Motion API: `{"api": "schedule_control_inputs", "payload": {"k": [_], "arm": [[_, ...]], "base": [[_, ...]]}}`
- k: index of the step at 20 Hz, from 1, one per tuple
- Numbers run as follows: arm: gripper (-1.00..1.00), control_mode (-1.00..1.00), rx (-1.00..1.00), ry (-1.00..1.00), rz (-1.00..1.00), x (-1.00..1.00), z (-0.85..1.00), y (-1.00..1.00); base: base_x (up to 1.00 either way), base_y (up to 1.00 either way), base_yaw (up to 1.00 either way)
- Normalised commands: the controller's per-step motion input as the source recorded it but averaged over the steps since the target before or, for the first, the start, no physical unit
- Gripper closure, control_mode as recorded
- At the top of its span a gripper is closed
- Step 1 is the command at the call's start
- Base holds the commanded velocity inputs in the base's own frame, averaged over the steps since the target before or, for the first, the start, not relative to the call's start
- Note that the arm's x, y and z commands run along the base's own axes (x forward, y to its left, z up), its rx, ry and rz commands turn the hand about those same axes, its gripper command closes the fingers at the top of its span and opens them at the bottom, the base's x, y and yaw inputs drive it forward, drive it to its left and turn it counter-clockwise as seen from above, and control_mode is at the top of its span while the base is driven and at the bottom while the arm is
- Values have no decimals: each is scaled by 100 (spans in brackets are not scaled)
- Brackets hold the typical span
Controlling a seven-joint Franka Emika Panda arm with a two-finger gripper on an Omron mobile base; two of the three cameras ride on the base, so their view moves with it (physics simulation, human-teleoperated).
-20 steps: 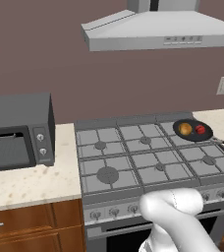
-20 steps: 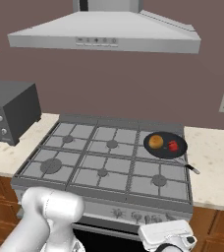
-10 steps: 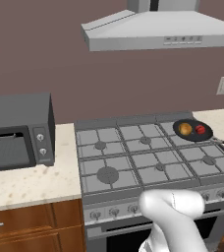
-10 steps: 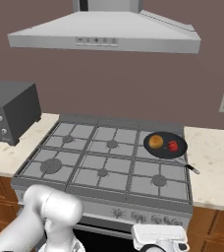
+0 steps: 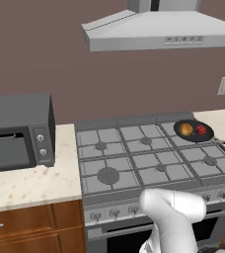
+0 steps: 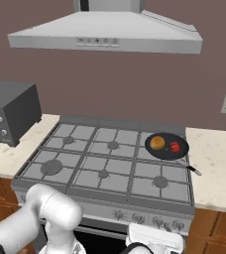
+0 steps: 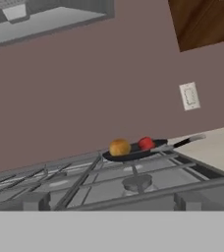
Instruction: Put the bell pepper and potato in the pan. Then turn on the rear right burner and set the heat to medium.
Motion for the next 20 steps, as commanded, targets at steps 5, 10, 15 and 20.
{"api": "schedule_control_inputs", "payload": {"k": [5, 10, 15, 20], "arm": [[-100, -100, -4, -7, -1, 0, -19, 8], [-100, -100, -10, -1, 0, 0, -35, 0], [-100, -100, -12, 0, 0, 0, -18, 0], [-100, -100, -15, 0, 0, 0, -5, 0]], "base": [[0, 0, 0], [0, 0, 0], [0, 0, 0], [0, 0, 0]]}}
